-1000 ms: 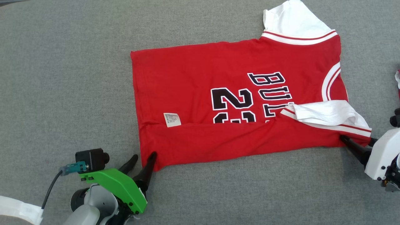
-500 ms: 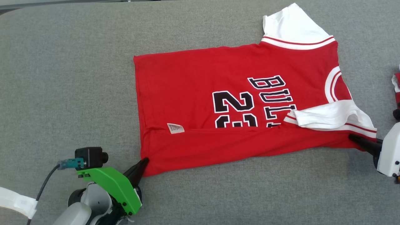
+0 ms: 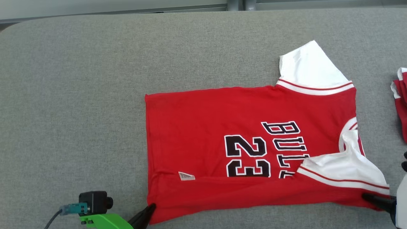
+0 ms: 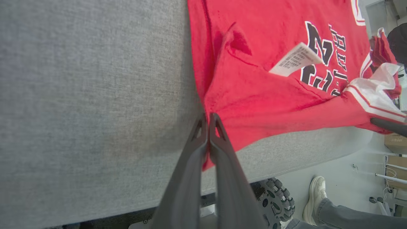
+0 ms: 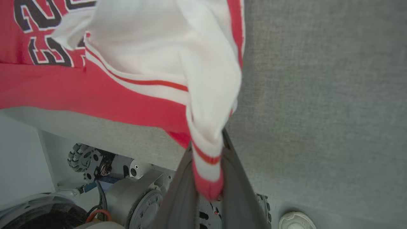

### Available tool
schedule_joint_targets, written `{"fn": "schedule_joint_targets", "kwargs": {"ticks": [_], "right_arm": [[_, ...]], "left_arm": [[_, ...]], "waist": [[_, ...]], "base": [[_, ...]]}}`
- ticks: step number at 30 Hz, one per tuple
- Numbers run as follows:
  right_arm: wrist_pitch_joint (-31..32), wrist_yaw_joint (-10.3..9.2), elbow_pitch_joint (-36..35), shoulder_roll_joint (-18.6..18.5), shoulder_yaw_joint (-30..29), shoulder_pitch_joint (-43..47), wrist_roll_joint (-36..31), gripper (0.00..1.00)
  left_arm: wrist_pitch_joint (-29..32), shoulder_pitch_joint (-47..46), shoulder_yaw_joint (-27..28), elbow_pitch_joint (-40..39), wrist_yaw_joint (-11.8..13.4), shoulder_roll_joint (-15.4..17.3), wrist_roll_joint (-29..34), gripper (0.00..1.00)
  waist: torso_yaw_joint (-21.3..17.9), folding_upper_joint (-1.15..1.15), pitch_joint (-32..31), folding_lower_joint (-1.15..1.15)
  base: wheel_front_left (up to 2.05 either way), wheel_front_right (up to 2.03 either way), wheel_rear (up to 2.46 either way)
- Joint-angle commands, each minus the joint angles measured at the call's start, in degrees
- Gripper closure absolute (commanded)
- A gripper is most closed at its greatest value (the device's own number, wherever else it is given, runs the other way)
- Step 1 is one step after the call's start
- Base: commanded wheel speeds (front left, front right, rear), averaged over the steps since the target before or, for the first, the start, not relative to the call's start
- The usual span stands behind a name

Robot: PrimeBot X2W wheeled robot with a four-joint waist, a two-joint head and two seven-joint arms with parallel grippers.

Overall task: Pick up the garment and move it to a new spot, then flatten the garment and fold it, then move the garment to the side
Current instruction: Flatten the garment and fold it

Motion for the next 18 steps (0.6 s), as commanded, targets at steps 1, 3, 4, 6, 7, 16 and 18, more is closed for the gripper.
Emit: {"fn": "schedule_joint_targets", "kwargs": {"ticks": [1,3,4,6,7,16,18], "right_arm": [[-0.8,0.02,0.5,0.5,0.0,1.3,-1.2,1.00],[-2.4,0.02,1.5,1.5,0.0,2.3,-2.6,1.00],[-3.0,0.02,2.0,2.0,0.0,2.5,-3.2,1.00],[-4.4,0.02,2.4,2.1,0.0,2.1,-4.5,0.00],[-4.7,0.02,2.5,2.0,0.0,1.8,-4.5,0.00],[-4.0,0.02,-2.2,-1.2,-4.4,-3.6,-3.1,0.00],[-3.5,0.02,-4.0,-1.7,-5.6,-6.7,-2.9,0.00]], "left_arm": [[-0.7,0.9,-0.2,0.7,0.2,-0.9,0.2,1.00],[-1.1,1.2,-0.8,2.0,0.3,-1.7,0.3,1.00],[-1.2,0.9,-1.1,2.7,0.5,-1.9,1.0,1.00],[-1.3,0.3,-1.8,3.6,0.4,-2.4,1.6,0.71],[-1.4,0.0,-1.8,3.8,0.4,-2.4,1.7,0.21],[-1.9,-3.4,1.2,1.3,2.7,1.6,4.8,0.00],[-1.2,-5.5,2.1,0.0,3.0,2.6,5.2,0.00]], "waist": [[0.2,0.65,0.4,0.00],[0.3,0.65,0.6,0.00],[0.3,0.65,0.8,0.00],[0.2,0.65,1.0,0.00],[0.1,0.65,1.1,0.00],[0.1,0.65,2.6,0.00],[0.3,0.65,3.5,0.00]], "base": [[0.00,0.00,0.00],[0.00,0.00,0.00],[0.00,0.00,0.00],[0.00,0.00,0.00],[0.00,0.00,0.00],[0.00,0.00,0.00],[0.00,0.00,0.00]]}}
